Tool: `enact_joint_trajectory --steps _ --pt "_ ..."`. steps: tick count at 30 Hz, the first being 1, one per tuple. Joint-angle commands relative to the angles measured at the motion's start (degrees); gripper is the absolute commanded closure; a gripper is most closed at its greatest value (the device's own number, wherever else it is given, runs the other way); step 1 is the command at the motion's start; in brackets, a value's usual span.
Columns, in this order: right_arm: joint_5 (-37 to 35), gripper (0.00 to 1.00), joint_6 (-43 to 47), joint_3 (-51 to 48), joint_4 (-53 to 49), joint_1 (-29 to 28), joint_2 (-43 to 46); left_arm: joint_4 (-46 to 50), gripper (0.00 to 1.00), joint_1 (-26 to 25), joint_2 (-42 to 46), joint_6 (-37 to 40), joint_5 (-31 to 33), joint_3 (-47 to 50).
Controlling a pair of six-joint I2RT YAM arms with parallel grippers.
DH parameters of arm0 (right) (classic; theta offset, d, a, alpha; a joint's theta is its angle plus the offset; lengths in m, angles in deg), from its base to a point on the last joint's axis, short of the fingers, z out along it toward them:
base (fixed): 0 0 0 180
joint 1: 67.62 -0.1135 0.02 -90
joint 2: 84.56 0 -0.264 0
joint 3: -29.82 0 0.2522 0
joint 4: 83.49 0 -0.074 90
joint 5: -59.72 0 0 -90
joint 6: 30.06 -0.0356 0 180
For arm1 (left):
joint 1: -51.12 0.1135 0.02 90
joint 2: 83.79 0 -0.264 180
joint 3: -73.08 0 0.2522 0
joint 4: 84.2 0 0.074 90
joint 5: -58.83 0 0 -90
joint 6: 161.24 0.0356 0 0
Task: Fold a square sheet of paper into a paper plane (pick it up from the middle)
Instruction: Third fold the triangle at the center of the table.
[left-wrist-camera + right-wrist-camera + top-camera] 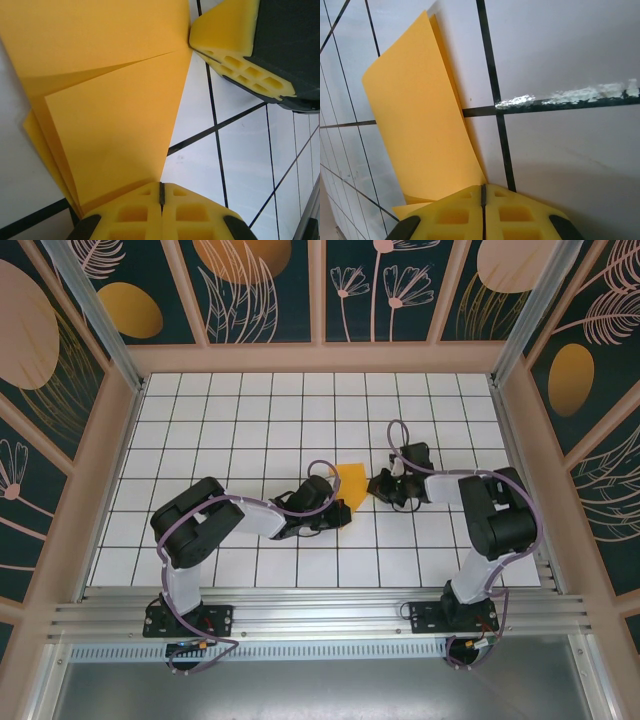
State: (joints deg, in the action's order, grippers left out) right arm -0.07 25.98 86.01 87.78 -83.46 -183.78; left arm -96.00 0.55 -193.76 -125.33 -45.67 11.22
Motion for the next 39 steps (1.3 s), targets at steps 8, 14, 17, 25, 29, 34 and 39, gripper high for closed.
enact_joint_trajectory --steps 8,14,17,25,29,34,39 --pt "-6.29 0.91 3.00 3.94 -4.33 2.60 1.56 10.36 1.00 0.26 -1.65 2.23 0.62 3.31" --pt "-0.07 0.89 2.20 1.53 -1.40 0.90 6.35 10.67 1.00 0.23 -1.38 3.28 0.32 3.07" --pt "1.87 0.89 1.55 0.55 0.24 -1.64 7.62 10.79 1.00 0.23 -1.22 3.71 0.04 2.96" --pt "3.12 0.90 -1.16 -0.70 3.95 -6.14 3.26 10.66 1.00 0.28 -1.34 3.68 -0.09 2.21" --pt "2.57 0.91 -1.82 -1.22 5.34 -6.40 0.16 10.59 1.00 0.26 -1.30 3.59 -0.09 2.12" --pt "-1.14 0.93 -1.22 -1.60 4.47 -6.60 -2.57 10.60 1.00 0.28 -1.05 3.63 -0.26 2.04" --pt "-4.65 0.93 -1.29 -2.20 3.27 -6.65 -3.19 10.91 0.98 0.22 -0.45 3.55 -0.52 2.61"
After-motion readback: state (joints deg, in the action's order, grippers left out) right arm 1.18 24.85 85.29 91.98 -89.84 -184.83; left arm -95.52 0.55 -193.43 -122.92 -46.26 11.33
